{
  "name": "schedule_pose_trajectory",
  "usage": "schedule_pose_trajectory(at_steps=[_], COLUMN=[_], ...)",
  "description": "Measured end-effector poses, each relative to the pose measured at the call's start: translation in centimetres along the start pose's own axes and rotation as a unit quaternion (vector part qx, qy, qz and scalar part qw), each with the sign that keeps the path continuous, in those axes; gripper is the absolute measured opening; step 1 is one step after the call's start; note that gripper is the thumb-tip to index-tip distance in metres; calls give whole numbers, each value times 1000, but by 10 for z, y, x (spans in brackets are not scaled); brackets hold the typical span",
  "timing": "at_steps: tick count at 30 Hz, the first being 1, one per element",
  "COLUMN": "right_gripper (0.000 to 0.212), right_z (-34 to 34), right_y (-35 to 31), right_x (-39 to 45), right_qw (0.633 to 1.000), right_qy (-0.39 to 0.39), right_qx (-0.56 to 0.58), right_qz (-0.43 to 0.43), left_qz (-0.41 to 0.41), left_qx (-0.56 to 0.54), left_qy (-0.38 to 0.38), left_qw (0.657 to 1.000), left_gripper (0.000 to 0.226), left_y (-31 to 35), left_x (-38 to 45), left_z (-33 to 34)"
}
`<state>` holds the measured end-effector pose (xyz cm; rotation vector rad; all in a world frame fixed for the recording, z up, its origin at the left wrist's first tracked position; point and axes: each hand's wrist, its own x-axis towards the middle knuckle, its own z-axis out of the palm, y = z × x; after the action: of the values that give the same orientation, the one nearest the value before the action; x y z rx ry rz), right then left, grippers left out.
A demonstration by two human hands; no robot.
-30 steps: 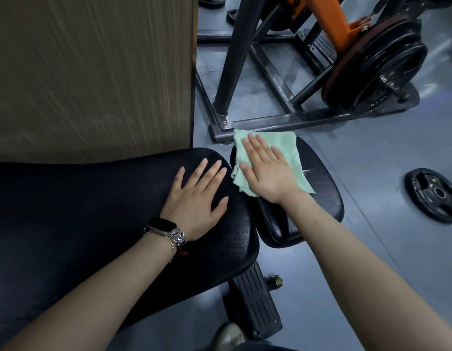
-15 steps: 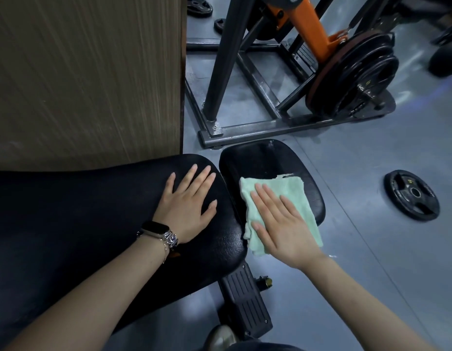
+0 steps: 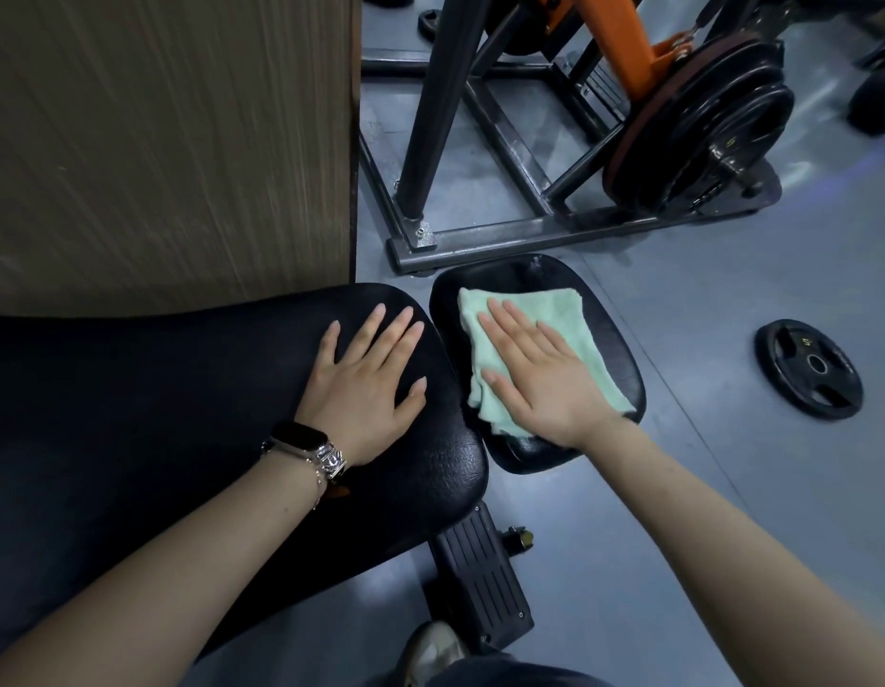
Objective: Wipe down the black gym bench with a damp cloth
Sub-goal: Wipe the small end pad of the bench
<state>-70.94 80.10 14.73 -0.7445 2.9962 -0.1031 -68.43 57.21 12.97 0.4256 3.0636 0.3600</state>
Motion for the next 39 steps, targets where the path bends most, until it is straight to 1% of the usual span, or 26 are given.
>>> schedule_pose_trajectory(at_steps=[6, 10, 15, 21, 28, 33, 36, 39], right_gripper=[74, 78, 72, 62, 59, 57, 58, 61], right_z=[-1, -1, 0, -2, -3, -1, 0, -2], right_y=[7, 7, 9, 13, 12, 14, 17, 24], right_x=[54, 70, 50, -15, -70, -63, -47, -21], right_qw=[1000, 999, 1000, 1000, 1000, 999, 999, 999], right_qy=[9, 11, 12, 13, -1, 16, 25, 16], right_qx=[6, 9, 17, 7, 27, 29, 29, 31], right_qz=[24, 35, 17, -3, -2, 15, 25, 28], left_qz=[2, -2, -1, 1, 2, 1, 1, 5], left_qx=[-7, 4, 1, 0, -4, -3, -8, -7], left_qy=[11, 4, 4, -2, -4, 0, 4, 6], left_qw=[1000, 1000, 1000, 1000, 1000, 1000, 1000, 1000], left_gripper=[68, 71, 71, 72, 72, 72, 72, 71], left_y=[-1, -1, 0, 0, 1, 0, 0, 0], left_x=[0, 0, 0, 0, -1, -1, -1, 0], left_z=[1, 0, -1, -1, -3, -2, -1, 0])
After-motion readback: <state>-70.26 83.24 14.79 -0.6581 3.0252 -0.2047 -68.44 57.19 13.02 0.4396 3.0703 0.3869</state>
